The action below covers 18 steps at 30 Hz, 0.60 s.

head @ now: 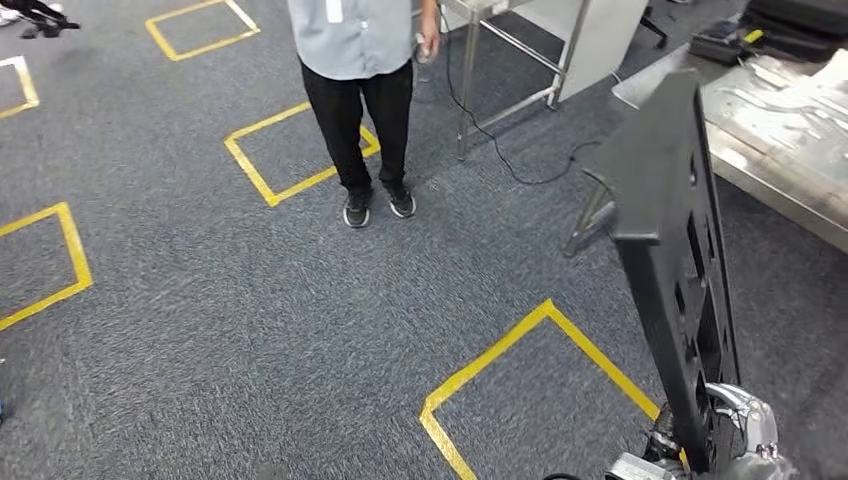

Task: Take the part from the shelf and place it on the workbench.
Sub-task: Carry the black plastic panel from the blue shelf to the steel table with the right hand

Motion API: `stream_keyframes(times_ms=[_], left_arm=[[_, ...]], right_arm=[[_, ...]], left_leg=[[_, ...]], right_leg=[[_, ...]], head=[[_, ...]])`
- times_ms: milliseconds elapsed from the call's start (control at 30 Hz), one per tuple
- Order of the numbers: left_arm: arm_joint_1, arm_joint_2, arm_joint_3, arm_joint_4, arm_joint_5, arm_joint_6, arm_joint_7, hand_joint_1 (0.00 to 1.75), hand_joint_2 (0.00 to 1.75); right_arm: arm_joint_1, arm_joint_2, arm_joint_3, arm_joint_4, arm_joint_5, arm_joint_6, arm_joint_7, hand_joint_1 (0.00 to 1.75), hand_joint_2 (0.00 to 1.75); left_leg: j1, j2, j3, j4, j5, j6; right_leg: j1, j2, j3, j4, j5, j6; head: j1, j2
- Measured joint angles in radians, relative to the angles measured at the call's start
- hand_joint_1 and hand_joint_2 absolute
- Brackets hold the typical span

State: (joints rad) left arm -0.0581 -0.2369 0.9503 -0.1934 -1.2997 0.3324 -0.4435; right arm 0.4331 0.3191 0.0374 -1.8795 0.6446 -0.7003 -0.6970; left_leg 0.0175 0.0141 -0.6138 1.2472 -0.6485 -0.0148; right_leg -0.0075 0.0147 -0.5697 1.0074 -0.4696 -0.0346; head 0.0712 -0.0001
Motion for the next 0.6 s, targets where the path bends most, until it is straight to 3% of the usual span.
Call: stream_keyframes(times_ms=[33, 67, 133, 200, 267, 333, 400, 467, 500, 533, 567, 600], left_arm=[[0.002, 0.001, 0.000, 0.000, 0.000, 0.000, 0.000, 0.00, 1.75], [0.004, 0.002, 0.000, 0.000, 0.000, 0.000, -0.002, 0.00, 1.75], [0.005, 0.003, 0.000, 0.000, 0.003, -0.003, -0.012, 0.00, 1.75], [0.004, 0.004, 0.000, 0.000, 0.009, -0.011, -0.028, 0.00, 1.75], [0.001, 0.005, 0.001, 0.000, 0.013, -0.017, -0.042, 0.00, 1.75], [-0.002, 0.005, 0.001, 0.000, 0.015, -0.021, -0.049, 0.00, 1.75], [-0.001, 0.004, 0.001, 0.000, 0.015, -0.023, -0.052, 0.00, 1.75], [0.001, 0.003, 0.001, 0.000, 0.016, -0.026, -0.054, 0.00, 1.75], [0.002, 0.003, 0.001, 0.000, 0.017, -0.027, -0.054, 0.00, 1.75], [0.003, 0.003, 0.001, 0.000, 0.017, -0.027, -0.054, 0.00, 1.75], [0.003, 0.003, 0.001, 0.000, 0.018, -0.028, -0.054, 0.00, 1.75], [0.002, 0.003, 0.001, 0.000, 0.018, -0.028, -0.054, 0.00, 1.75]], right_arm=[[0.000, 0.000, 0.000, 0.000, 0.001, 0.000, 0.000, 1.75, 1.75], [0.000, 0.000, 0.000, 0.000, 0.001, 0.000, 0.000, 1.75, 1.75], [0.000, 0.000, 0.000, 0.001, 0.002, 0.000, 0.000, 1.75, 1.75], [-0.001, 0.000, 0.000, 0.001, 0.003, 0.000, 0.000, 1.75, 1.75], [-0.002, 0.000, 0.000, 0.001, 0.005, 0.000, 0.000, 1.75, 1.75], [-0.001, 0.000, 0.000, 0.001, 0.006, 0.000, 0.000, 1.75, 1.75], [-0.001, -0.001, 0.000, 0.001, 0.007, 0.000, 0.000, 1.75, 1.75], [-0.004, -0.001, 0.000, 0.001, 0.007, 0.000, 0.000, 1.75, 1.75], [-0.005, -0.002, -0.001, 0.002, 0.007, 0.000, 0.000, 1.75, 1.75], [-0.005, -0.003, -0.001, 0.003, 0.007, 0.000, 0.000, 1.75, 1.75], [-0.004, -0.003, -0.001, 0.004, 0.007, 0.000, 0.000, 1.75, 1.75], [-0.004, -0.004, -0.002, 0.005, 0.008, 0.000, 0.000, 1.75, 1.75]], left_leg=[[0.000, -0.004, -0.024, 0.038, -0.003, -0.001], [0.001, -0.005, -0.030, 0.037, 0.017, -0.001], [0.003, -0.021, 0.006, -0.073, 0.099, 0.002], [0.005, -0.063, 0.049, -0.186, 0.146, 0.008], [0.003, -0.083, 0.062, -0.217, 0.145, 0.015], [0.003, -0.062, 0.066, -0.225, 0.150, 0.027], [0.007, -0.038, 0.071, -0.237, 0.155, 0.041], [0.006, -0.013, 0.073, -0.242, 0.156, 0.050], [0.005, 0.001, 0.073, -0.242, 0.155, 0.051], [0.005, 0.015, 0.074, -0.242, 0.153, 0.051], [0.004, 0.028, 0.076, -0.241, 0.151, 0.050], [0.004, 0.040, 0.079, -0.241, 0.148, 0.049]], right_leg=[[0.001, 0.014, 0.001, 0.001, -0.001, -0.001], [0.001, 0.029, 0.002, 0.003, -0.002, -0.001], [0.000, 0.058, 0.003, 0.011, -0.007, 0.004], [0.000, 0.080, -0.002, 0.024, -0.014, 0.013], [-0.001, 0.099, -0.011, 0.029, -0.013, 0.025], [-0.004, 0.110, -0.016, 0.029, -0.011, 0.036], [-0.003, 0.070, -0.036, 0.069, -0.038, 0.047], [-0.004, 0.014, -0.092, 0.183, -0.098, 0.056], [-0.006, 0.001, -0.125, 0.247, -0.123, 0.060], [-0.008, -0.005, -0.146, 0.288, -0.133, 0.062], [-0.009, -0.008, -0.149, 0.293, -0.122, 0.063], [-0.009, -0.013, -0.132, 0.259, -0.096, 0.063]], head=[[0.000, 0.000], [0.000, 0.000], [0.000, 0.000], [0.000, 0.000], [0.000, 0.000], [0.000, 0.000], [0.003, 0.000], [0.005, 0.000], [0.005, 0.000], [0.005, 0.000], [0.005, 0.000], [0.005, 0.000]])
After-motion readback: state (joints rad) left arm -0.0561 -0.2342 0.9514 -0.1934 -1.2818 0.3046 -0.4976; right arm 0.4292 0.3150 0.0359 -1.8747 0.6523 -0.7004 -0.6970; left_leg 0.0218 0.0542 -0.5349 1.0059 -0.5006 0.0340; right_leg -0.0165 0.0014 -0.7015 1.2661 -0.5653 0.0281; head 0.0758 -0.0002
